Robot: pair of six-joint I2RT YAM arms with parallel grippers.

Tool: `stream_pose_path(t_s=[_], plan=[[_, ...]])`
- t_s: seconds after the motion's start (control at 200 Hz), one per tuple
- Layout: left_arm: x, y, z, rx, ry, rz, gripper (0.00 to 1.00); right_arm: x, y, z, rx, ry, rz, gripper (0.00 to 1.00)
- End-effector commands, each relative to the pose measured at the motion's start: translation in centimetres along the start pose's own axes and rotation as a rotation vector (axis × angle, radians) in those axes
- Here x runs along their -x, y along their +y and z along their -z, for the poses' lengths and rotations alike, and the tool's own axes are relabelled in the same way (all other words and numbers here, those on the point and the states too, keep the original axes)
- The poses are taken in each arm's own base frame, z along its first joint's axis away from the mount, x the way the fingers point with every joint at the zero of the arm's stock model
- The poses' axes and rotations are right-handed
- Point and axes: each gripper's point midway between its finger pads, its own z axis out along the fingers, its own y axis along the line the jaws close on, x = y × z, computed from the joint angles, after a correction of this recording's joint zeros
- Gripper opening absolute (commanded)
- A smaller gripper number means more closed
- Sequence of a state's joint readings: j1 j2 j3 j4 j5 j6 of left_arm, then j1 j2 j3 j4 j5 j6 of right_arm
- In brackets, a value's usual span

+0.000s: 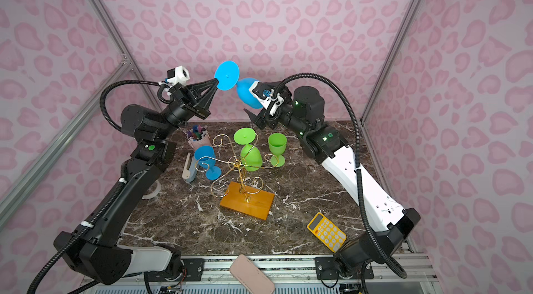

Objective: Take the wine glass off the wine glass rack
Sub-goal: Pass the wine glass.

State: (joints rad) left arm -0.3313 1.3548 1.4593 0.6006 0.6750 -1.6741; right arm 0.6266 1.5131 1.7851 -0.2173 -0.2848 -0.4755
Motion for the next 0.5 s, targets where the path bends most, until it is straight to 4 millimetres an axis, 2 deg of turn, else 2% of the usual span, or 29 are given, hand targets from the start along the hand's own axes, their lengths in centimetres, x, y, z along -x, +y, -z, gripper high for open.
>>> stream_pose_path(t_s=[0.0, 0.495], plan=[[-0.3, -1.3, 0.0, -0.049, 0.017, -0.029, 0.04, 0.9, -0.8, -0.5, -0.038, -0.036, 0.014, 0.97], [-0.6, -1.3, 0.2, -0.055, 0.027, 0.001, 0.04, 0.7, -1.1, -2.6, -0.036, -0.031, 0.01, 0.97]])
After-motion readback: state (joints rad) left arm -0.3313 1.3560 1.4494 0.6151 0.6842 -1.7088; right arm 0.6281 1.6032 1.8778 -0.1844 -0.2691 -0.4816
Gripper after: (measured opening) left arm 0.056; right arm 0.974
